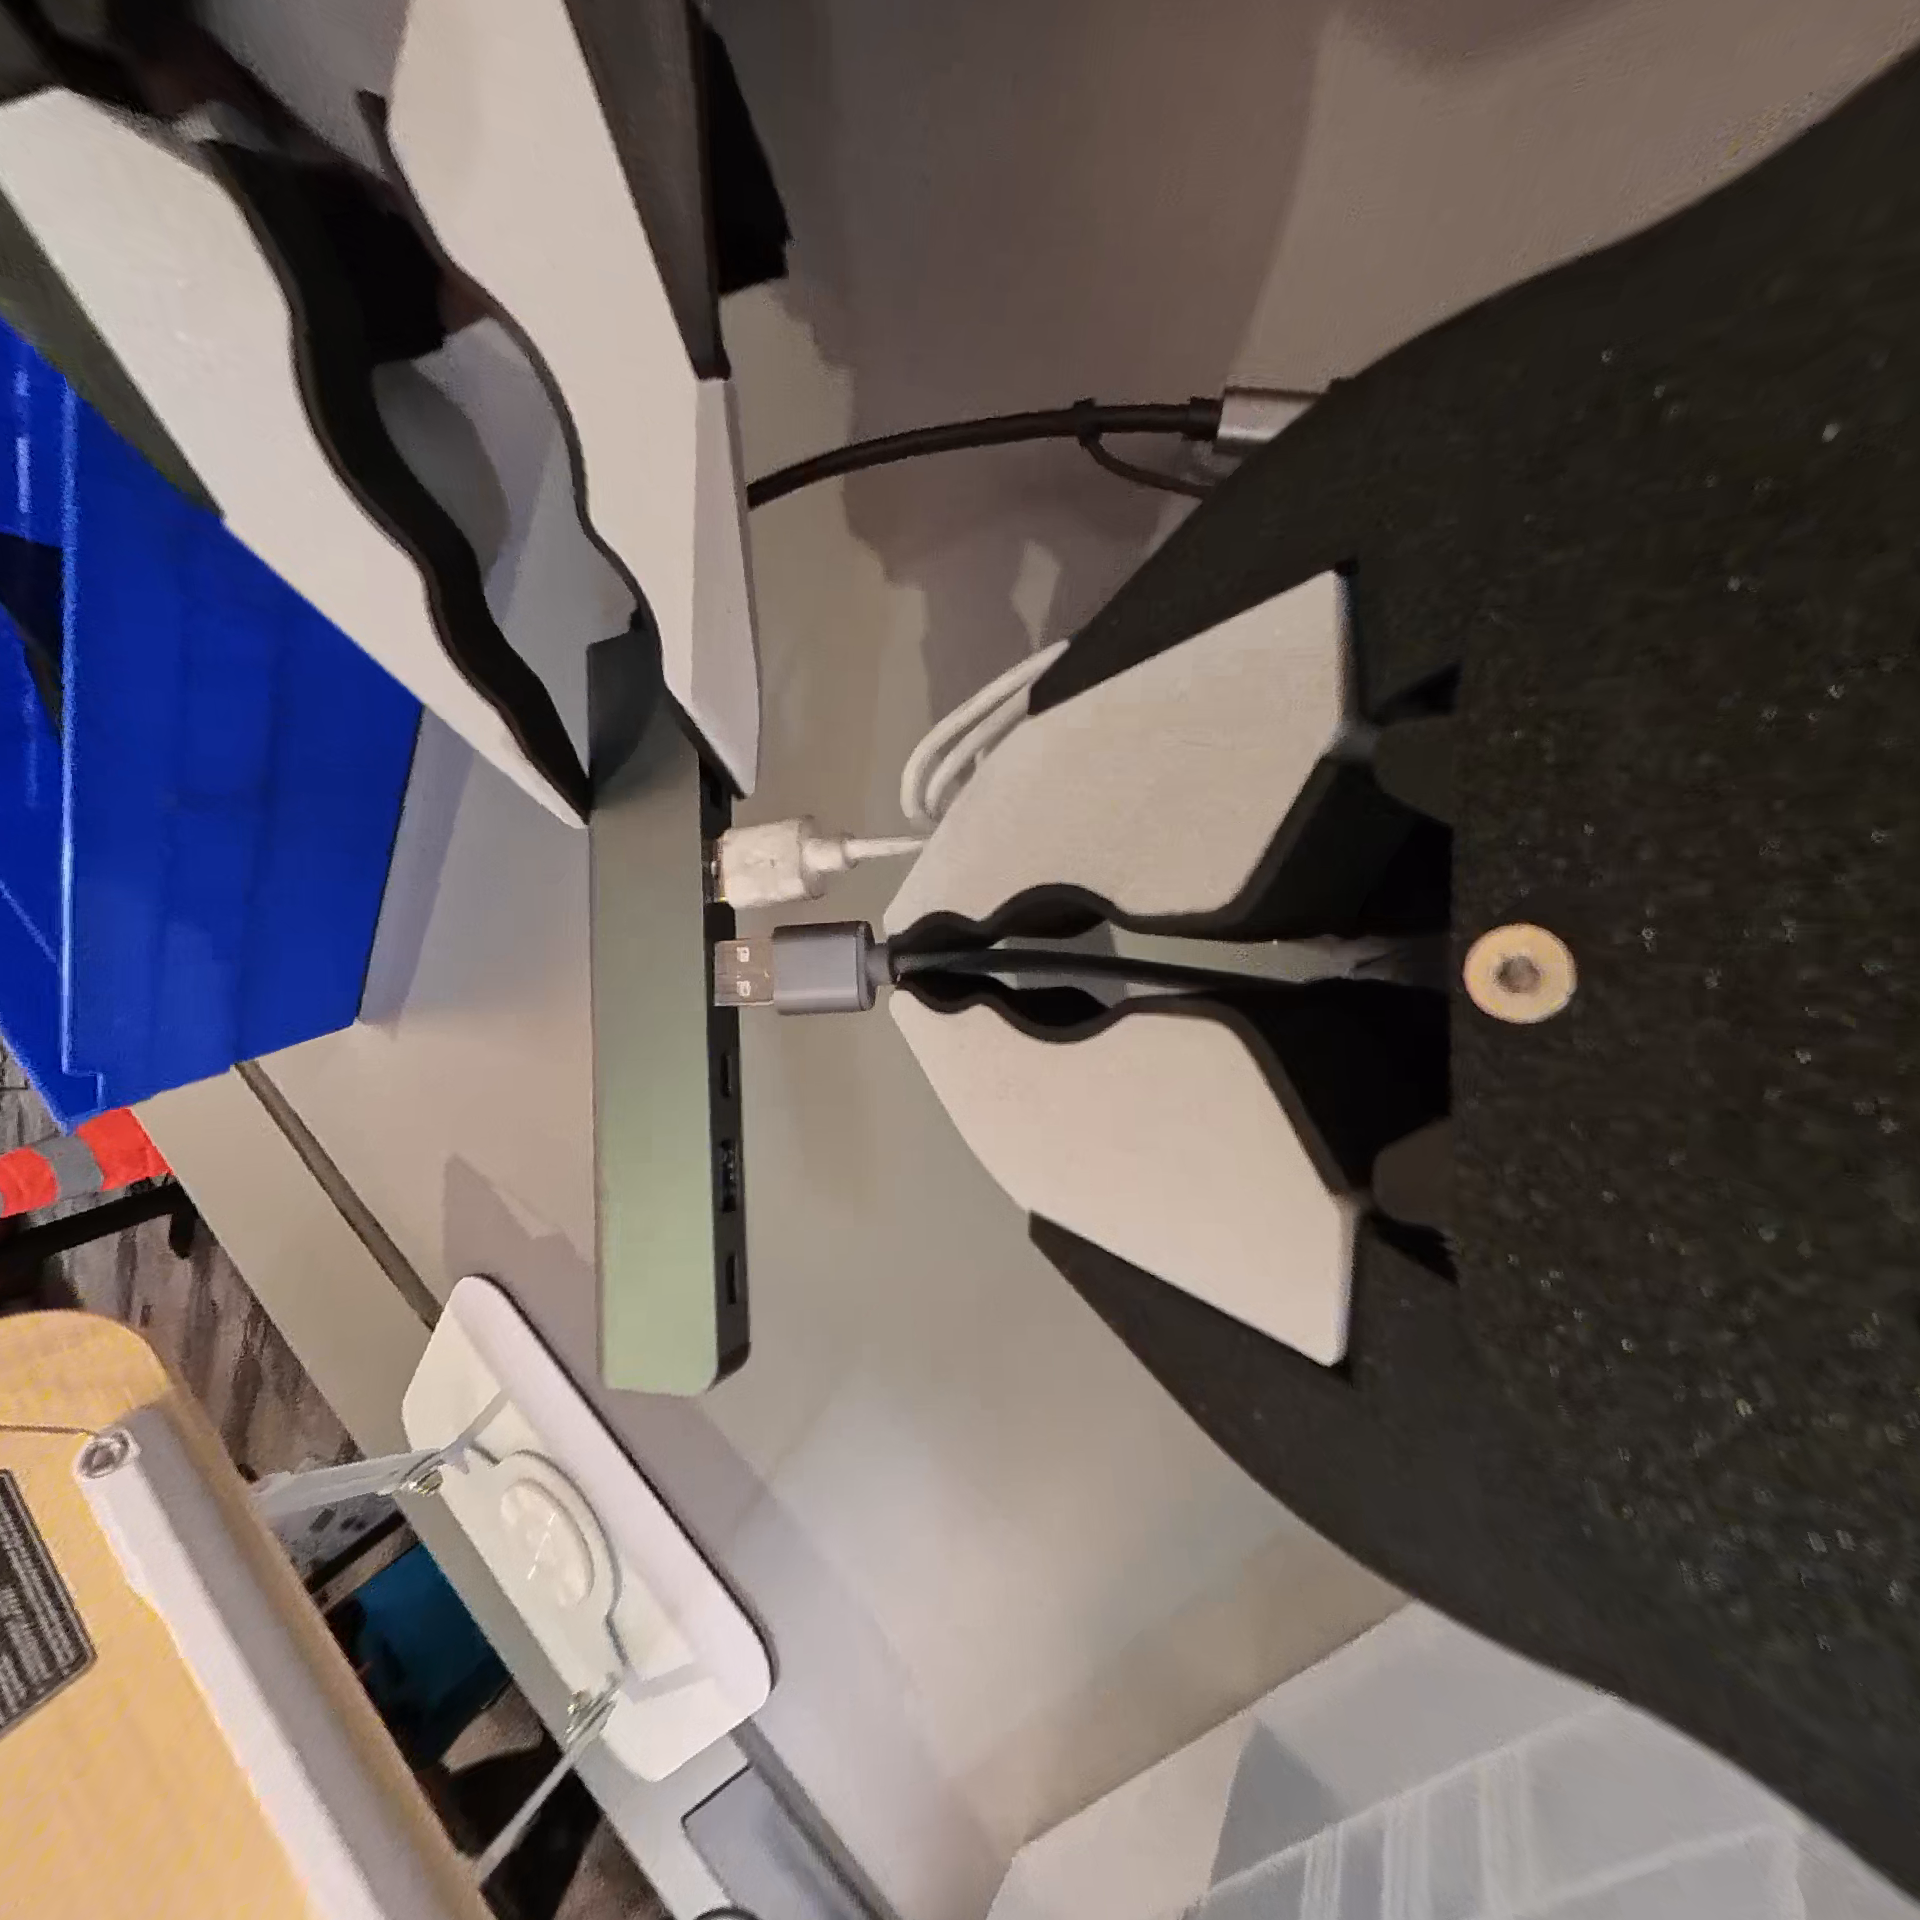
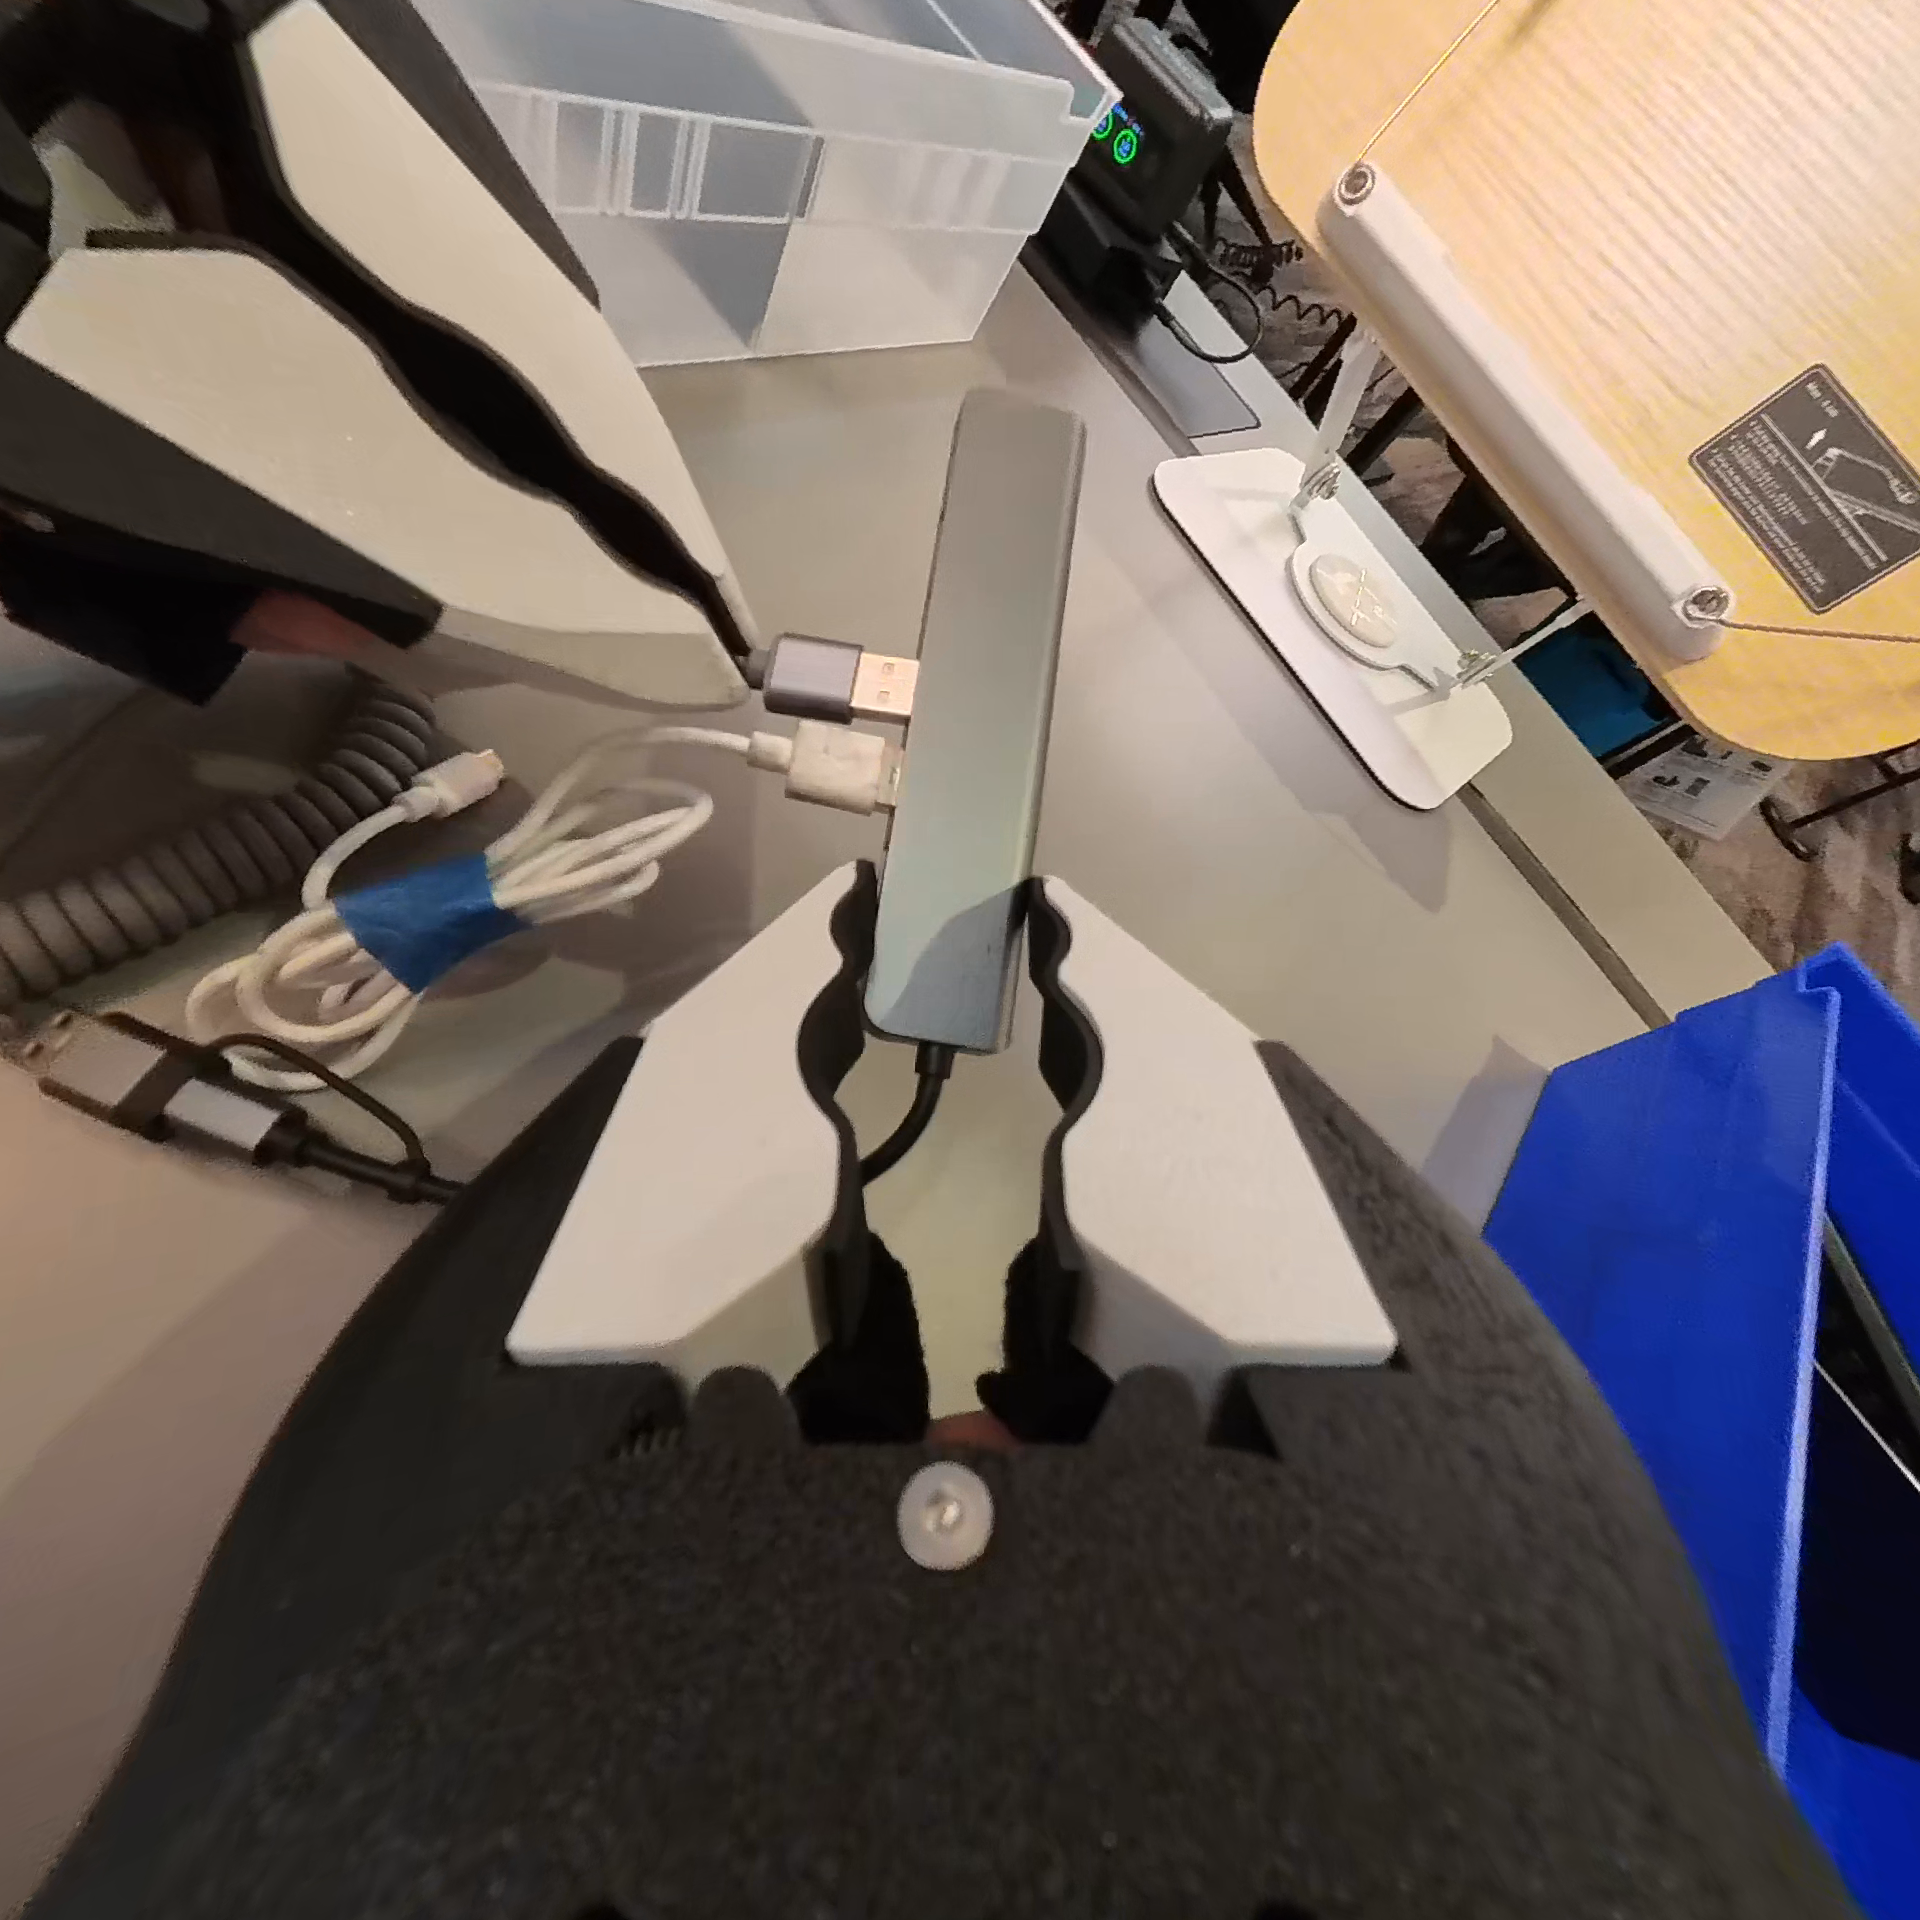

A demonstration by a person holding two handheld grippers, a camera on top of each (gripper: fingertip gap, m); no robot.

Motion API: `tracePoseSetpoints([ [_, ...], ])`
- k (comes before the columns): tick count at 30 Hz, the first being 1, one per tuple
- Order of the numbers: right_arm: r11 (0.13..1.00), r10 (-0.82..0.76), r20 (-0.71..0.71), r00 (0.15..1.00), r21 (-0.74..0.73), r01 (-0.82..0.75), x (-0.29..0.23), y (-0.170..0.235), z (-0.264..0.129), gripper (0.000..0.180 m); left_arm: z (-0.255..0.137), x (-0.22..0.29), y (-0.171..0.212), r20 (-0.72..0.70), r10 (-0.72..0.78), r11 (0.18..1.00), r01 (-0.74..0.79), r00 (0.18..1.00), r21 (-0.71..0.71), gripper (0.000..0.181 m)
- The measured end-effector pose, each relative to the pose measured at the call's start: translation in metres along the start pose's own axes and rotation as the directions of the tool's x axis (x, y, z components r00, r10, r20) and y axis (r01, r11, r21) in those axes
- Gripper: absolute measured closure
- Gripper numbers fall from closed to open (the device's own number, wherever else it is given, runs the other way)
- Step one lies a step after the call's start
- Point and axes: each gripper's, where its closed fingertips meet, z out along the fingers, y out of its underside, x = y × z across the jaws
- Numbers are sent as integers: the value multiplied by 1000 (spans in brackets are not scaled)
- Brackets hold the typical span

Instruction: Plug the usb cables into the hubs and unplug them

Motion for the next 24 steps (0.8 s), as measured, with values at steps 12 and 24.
tracePoseSetpoints([
  [12,996,66,54,996,62,-70,0,1,2,150,3,-2,6,4,101,994,-101,995,-29,177],
  [24,929,311,181,933,-266,-258,-19,58,21,152,18,10,45,-146,-94,971,59,985,-231,177],
])
